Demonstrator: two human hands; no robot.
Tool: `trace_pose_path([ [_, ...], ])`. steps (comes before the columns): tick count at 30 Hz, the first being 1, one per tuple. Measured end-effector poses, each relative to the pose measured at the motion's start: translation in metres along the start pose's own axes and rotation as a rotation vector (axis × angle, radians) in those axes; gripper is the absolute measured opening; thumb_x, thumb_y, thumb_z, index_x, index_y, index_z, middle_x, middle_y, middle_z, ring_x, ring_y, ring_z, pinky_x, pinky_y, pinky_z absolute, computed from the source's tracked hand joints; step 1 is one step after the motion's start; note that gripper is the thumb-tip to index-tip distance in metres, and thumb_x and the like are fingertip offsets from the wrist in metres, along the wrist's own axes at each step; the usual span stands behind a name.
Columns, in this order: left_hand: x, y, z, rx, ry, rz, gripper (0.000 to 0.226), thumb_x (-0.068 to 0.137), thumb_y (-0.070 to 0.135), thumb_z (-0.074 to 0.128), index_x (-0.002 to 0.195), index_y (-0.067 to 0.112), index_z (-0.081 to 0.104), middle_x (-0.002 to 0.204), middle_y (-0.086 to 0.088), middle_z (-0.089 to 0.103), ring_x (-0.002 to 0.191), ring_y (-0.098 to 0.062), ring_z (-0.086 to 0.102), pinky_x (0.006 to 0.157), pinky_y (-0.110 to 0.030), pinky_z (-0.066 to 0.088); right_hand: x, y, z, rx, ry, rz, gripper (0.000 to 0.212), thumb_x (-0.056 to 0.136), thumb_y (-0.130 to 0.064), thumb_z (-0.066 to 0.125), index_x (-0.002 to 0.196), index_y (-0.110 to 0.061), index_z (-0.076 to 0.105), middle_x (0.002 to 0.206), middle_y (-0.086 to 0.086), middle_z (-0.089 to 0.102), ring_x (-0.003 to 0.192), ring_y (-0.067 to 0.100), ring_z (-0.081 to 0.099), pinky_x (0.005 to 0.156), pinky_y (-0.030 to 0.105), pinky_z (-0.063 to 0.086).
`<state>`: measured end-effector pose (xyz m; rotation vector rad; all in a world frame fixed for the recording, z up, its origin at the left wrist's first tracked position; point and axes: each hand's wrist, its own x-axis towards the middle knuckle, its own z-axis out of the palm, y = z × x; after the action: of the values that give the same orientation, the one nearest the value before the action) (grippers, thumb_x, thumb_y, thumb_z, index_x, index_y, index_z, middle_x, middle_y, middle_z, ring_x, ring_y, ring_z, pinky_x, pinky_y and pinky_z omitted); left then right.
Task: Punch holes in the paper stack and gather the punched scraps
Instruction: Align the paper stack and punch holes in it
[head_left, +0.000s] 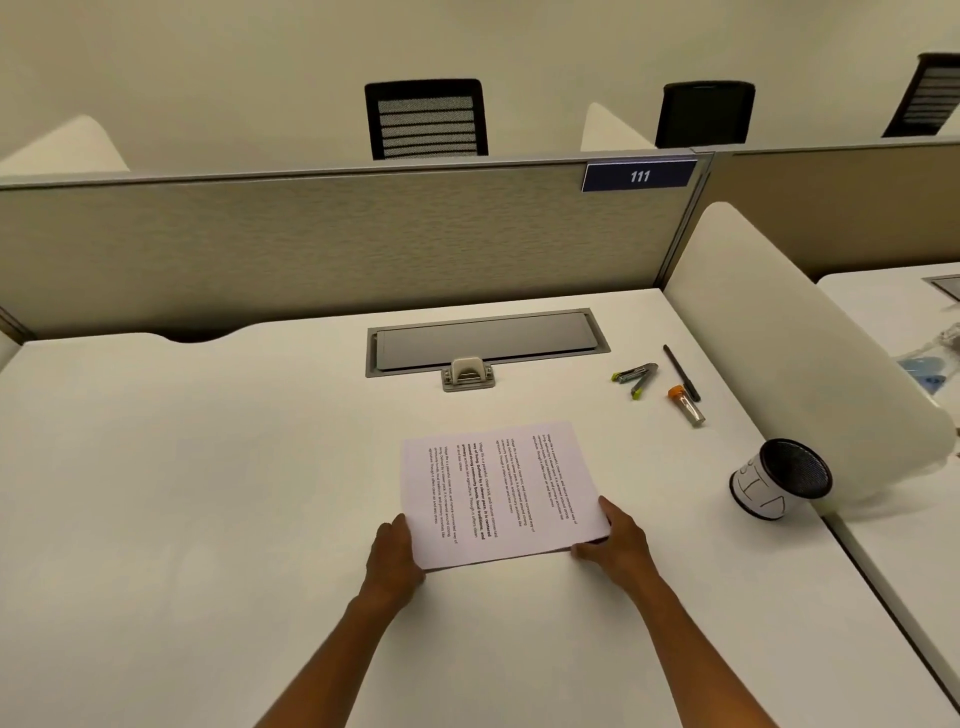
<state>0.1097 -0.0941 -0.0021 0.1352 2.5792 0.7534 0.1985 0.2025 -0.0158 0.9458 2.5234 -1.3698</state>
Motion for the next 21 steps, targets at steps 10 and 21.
trace_pose_path([
  [10,0.003,-0.001,-0.005,-0.062,0.036,0.042,0.035,0.07,-0.002,0.067,0.104,0.002,0.057,0.109,-0.014,0.066,0.095,-0.029,0.06,0.072,-0.031,0.047,0.001,-0.001,0.001,0.003,0.006,0.004,0.073,0.063,-0.012,0.087,0.127,-0.012,0.053,0.108,-0.005,0.06,0.093,0.013,0.052,0.077,0.019,0.041],
  [21,0.014,-0.005,-0.016,-0.362,0.081,-0.15,0.067,0.082,0.028,0.079,0.136,0.003,0.048,0.122,-0.018,0.066,0.108,-0.035,0.063,0.096,-0.041,0.052,0.016,-0.008,-0.004,0.312,0.123,0.204,0.016,0.09,-0.019,0.066,0.104,-0.011,0.068,0.103,0.008,0.07,0.089,0.025,0.066,0.073,0.041,0.062],
])
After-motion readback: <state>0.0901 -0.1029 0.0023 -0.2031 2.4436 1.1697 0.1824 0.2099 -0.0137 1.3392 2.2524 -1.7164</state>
